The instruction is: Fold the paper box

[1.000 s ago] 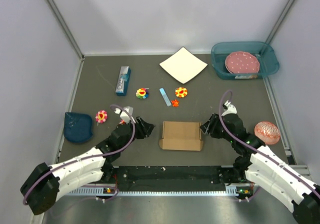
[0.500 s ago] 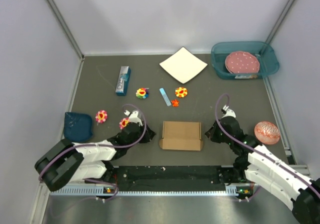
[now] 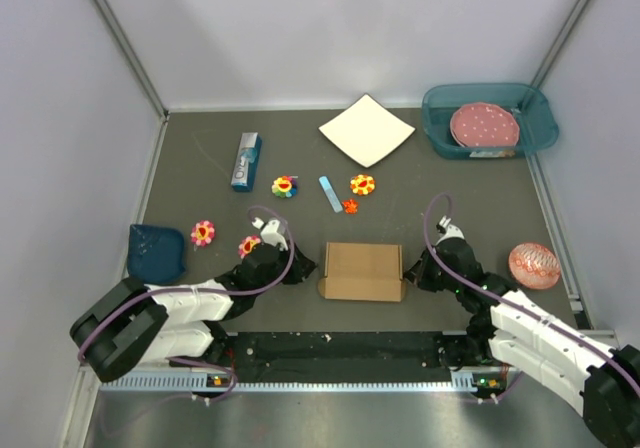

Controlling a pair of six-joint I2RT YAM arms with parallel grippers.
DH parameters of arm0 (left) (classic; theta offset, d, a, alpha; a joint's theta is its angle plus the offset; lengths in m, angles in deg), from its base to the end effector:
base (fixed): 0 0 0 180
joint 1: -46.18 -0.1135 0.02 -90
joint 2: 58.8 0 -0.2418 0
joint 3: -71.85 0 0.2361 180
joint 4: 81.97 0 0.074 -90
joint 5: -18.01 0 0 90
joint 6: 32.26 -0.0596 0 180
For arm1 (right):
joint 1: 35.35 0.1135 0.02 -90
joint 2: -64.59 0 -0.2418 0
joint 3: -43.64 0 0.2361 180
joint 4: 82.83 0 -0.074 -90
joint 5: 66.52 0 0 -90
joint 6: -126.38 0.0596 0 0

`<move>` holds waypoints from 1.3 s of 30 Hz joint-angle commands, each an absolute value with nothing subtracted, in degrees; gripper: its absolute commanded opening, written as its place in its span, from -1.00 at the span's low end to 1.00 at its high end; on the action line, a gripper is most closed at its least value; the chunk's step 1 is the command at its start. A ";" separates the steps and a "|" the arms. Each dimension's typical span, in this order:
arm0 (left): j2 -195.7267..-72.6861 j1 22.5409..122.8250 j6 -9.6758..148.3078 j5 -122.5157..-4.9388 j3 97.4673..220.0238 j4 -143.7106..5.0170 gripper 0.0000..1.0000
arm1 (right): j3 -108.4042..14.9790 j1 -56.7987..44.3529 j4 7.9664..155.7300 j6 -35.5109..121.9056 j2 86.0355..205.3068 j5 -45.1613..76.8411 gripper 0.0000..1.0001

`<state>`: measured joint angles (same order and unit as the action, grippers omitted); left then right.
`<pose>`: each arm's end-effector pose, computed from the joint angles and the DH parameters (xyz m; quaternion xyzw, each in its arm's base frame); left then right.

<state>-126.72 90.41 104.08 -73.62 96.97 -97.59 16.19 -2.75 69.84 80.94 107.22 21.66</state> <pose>0.1597 -0.1531 0.1161 -0.0231 0.8531 -0.3618 0.3753 0.1409 0.0923 0.1252 0.0890 0.9109 0.2624 0.3057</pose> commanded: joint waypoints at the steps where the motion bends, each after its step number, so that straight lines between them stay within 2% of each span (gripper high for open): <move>1: -127.09 90.13 103.79 -70.60 98.09 -102.22 -0.46 | 16.97 -2.04 74.88 81.91 107.04 20.41 -1.00; 20: -127.36 90.22 105.64 -65.22 96.25 -106.27 -0.51 | 16.27 -0.81 75.15 82.88 103.88 18.65 -1.00; 39: -109.70 90.30 104.58 -62.67 96.95 -92.56 -0.52 | 10.47 -0.81 66.27 85.42 95.18 15.75 -0.96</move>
